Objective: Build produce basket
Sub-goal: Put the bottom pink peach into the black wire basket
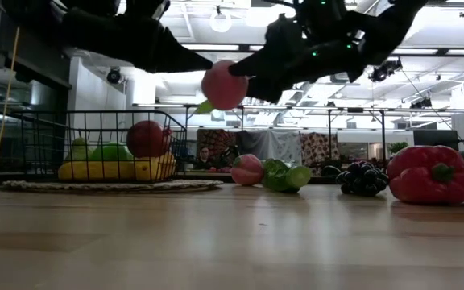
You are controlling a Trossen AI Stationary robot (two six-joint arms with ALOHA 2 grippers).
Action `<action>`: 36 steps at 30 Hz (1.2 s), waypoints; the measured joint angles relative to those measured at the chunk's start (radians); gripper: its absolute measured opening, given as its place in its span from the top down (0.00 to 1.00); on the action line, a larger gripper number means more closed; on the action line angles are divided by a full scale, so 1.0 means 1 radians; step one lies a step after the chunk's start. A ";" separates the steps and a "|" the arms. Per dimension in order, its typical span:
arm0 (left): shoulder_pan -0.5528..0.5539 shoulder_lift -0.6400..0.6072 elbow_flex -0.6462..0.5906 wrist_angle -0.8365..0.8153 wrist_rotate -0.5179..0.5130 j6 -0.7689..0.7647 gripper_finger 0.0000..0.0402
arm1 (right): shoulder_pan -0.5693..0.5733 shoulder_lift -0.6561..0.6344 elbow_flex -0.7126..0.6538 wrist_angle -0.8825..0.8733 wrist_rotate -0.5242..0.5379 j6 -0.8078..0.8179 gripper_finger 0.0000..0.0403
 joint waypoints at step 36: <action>0.008 0.037 0.036 -0.084 0.120 -0.153 0.21 | 0.042 0.030 0.052 -0.042 -0.040 -0.074 0.20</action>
